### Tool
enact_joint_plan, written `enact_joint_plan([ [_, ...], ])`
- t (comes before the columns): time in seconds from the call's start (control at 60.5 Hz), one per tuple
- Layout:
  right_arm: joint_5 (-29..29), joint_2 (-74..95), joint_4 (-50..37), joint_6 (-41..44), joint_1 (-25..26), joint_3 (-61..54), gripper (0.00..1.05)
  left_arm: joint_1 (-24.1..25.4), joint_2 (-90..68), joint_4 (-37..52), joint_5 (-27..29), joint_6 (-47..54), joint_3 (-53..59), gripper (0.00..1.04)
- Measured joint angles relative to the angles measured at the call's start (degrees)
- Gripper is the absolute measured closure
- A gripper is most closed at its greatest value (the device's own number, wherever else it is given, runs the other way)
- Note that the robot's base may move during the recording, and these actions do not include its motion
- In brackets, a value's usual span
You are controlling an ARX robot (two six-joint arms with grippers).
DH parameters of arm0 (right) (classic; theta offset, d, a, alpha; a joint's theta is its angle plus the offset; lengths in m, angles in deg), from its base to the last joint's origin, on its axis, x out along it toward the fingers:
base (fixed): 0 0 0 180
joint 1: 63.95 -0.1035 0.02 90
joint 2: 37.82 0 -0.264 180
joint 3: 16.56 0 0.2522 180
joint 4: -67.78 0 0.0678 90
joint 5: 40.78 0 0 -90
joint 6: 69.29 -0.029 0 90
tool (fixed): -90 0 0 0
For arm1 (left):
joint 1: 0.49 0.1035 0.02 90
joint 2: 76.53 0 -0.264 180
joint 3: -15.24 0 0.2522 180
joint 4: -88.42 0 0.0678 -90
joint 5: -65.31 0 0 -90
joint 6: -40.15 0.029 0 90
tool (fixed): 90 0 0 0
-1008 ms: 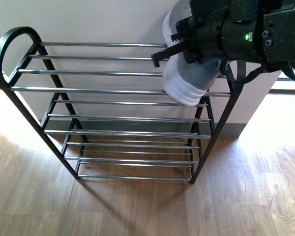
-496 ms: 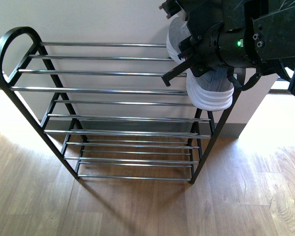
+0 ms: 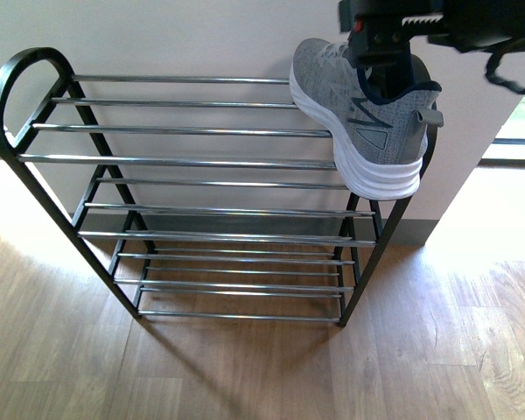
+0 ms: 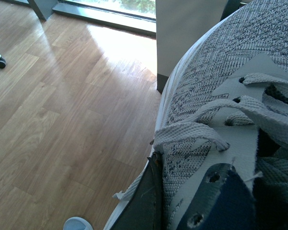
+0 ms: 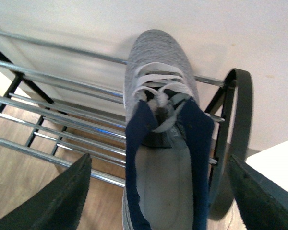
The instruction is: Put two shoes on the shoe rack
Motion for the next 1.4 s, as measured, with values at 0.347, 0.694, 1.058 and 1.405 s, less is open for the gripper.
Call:
enact_joint_plan([
  [0.347,-11.2,-6.8,-43.3,3.2,4.0,-22.8,0.44,0.0,0.0,0.0,0.0,0.0,0.0,1.03],
  [0.694,-5.2,-21.6,-48.6,4.6,10.4,-39.9,1.00,0.0,0.0,0.0,0.0,0.0,0.0,1.03],
  [1.058,-1.0,-33.9,-48.3,4.9,15.2,-50.9,1.03,0.0,0.0,0.0,0.0,0.0,0.0,1.03],
  [1.405,4.4,-48.6,-37.5,4.9,20.8,-55.8,1.03,0.0,0.0,0.0,0.0,0.0,0.0,1.03],
])
